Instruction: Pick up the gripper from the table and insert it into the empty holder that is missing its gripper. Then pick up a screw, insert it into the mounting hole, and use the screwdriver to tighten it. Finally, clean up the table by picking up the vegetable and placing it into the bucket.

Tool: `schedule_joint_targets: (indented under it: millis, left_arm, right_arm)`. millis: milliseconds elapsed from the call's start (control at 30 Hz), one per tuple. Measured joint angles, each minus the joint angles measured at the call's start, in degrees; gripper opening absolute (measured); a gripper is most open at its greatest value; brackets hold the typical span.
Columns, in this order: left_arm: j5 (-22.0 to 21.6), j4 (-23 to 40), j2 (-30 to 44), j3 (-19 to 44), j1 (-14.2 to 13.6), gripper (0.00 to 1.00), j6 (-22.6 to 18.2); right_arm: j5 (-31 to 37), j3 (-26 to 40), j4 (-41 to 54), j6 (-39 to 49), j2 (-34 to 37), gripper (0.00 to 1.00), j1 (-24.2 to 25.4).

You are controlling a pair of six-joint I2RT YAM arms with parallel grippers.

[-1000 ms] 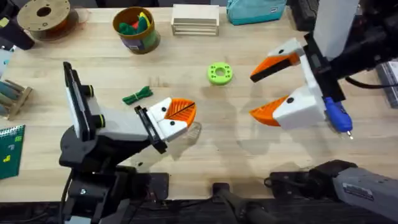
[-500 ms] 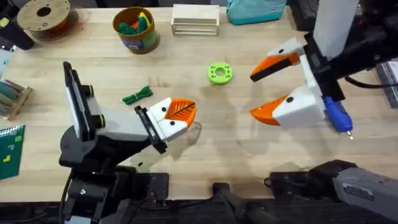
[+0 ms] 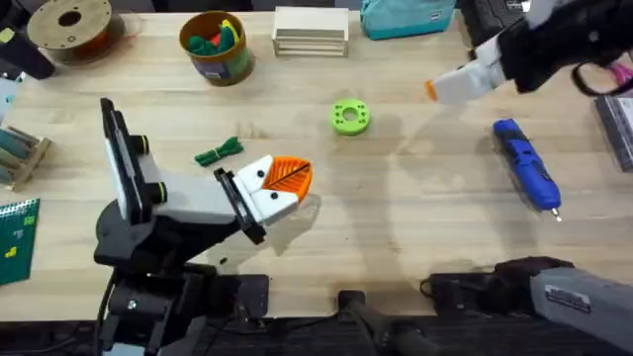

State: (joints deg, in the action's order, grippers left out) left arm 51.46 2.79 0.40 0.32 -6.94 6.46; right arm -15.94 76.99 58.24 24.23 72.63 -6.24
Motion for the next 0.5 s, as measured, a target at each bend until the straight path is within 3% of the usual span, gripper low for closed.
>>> schedule_joint_targets:
  millis: [233,500]
  left_arm:
    - [0.0,0.0,0.0,0.0,0.0,0.004,0.0]
    - [0.0,0.0,0.0,0.0,0.0,0.004,0.0]
  right_arm:
    - [14.0,0.0,-3.2,-2.1,0.1,0.991,7.4]
    - [19.1,0.0,-2.9,-2.2,0.3,0.99,18.7]
